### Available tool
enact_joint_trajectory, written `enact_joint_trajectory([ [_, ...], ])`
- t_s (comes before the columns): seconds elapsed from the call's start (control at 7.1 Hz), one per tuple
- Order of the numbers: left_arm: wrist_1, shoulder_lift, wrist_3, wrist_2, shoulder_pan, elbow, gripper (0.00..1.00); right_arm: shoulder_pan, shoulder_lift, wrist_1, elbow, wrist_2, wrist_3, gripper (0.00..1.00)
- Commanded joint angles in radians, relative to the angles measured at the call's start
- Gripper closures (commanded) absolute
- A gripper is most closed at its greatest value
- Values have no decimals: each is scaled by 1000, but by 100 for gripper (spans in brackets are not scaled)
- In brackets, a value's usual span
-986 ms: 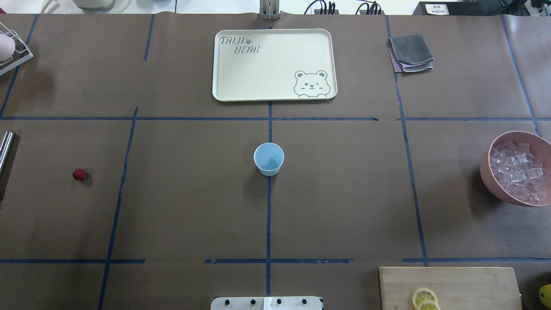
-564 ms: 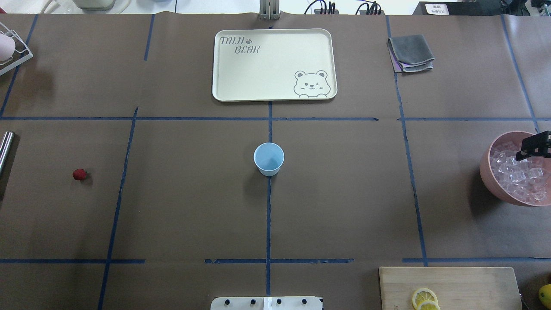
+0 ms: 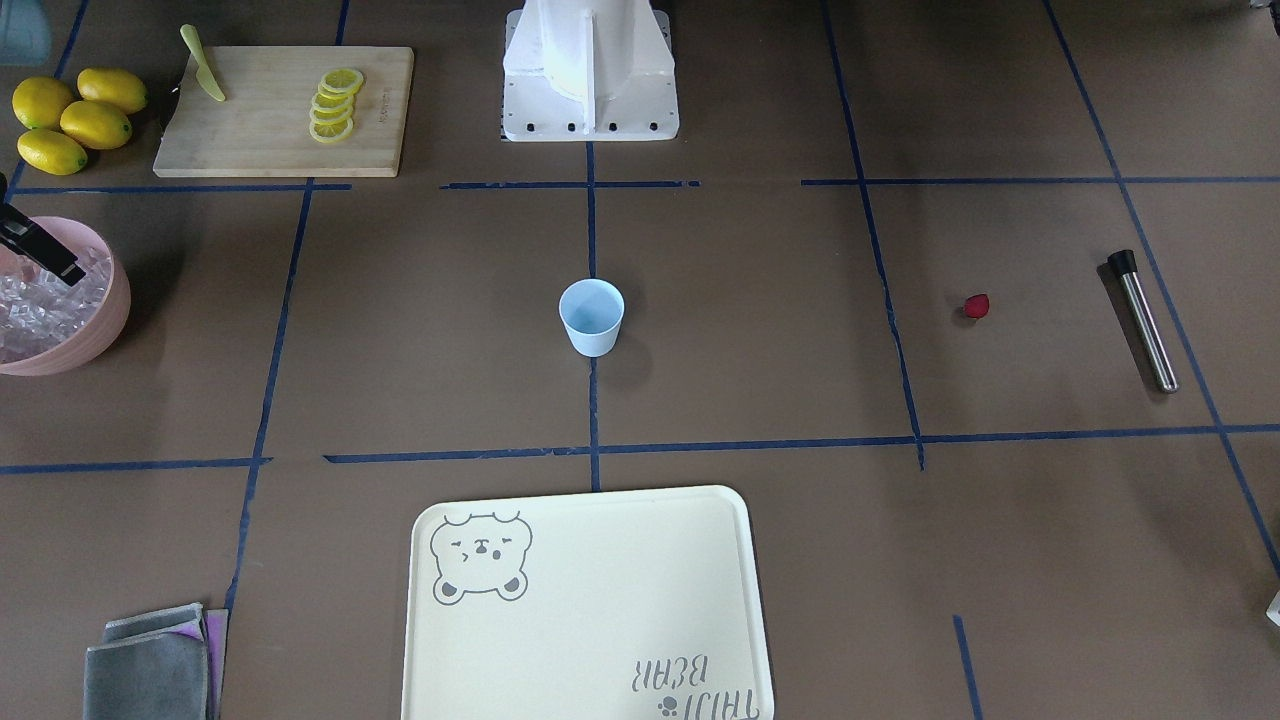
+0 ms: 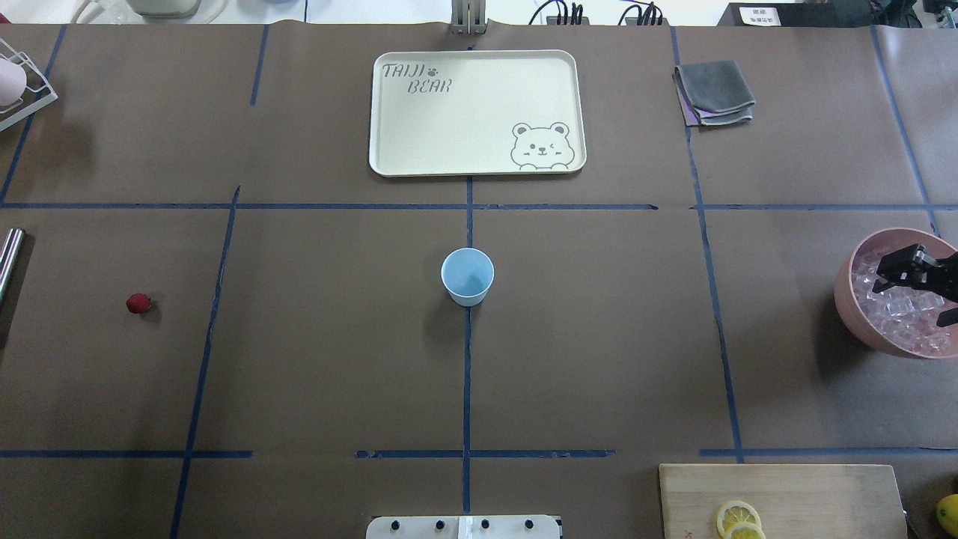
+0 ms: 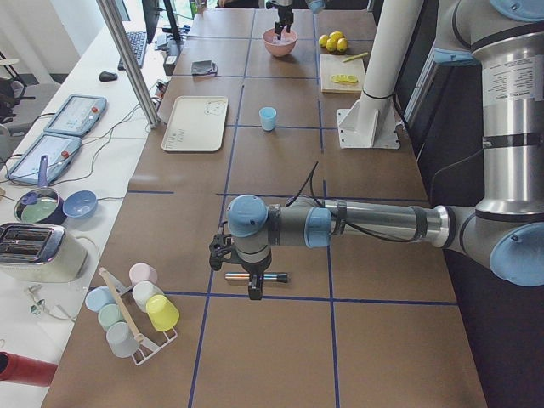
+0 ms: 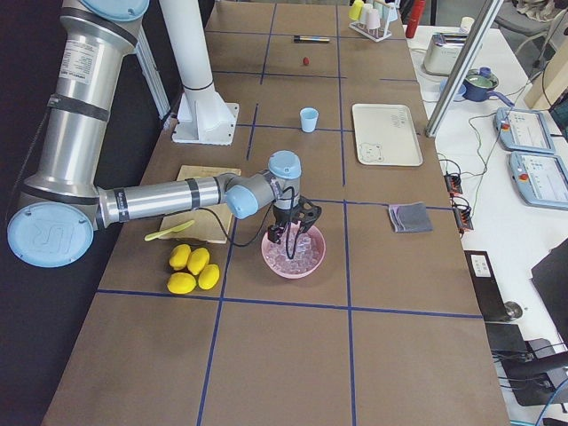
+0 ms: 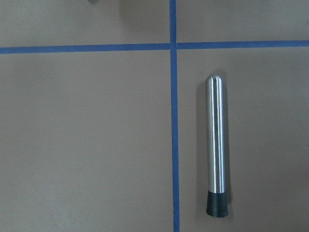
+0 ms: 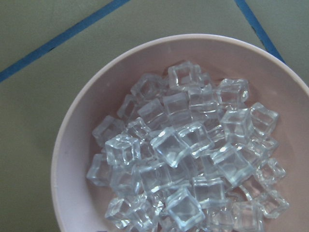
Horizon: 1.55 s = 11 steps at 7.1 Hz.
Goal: Mash ice and strawberries in cup
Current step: 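Lower the right gripper into the pink bowl and grasp an ice cube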
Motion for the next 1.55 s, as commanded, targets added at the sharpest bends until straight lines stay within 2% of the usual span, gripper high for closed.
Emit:
enact_joint_trajectory([
  [0.0,-1,0,0,0,0,-2,0,-19,9,-1,-28,-2,4,11],
  [0.28,-1,0,0,0,0,-5,0,-21,9,-1,-32,-2,5,17],
  [1.13,-1,0,0,0,0,-6,0,-21,10,-1,-39,-48,13,21],
  [1.41,-1,0,-2,0,0,-6,0,-19,13,1,-38,-47,74,21],
])
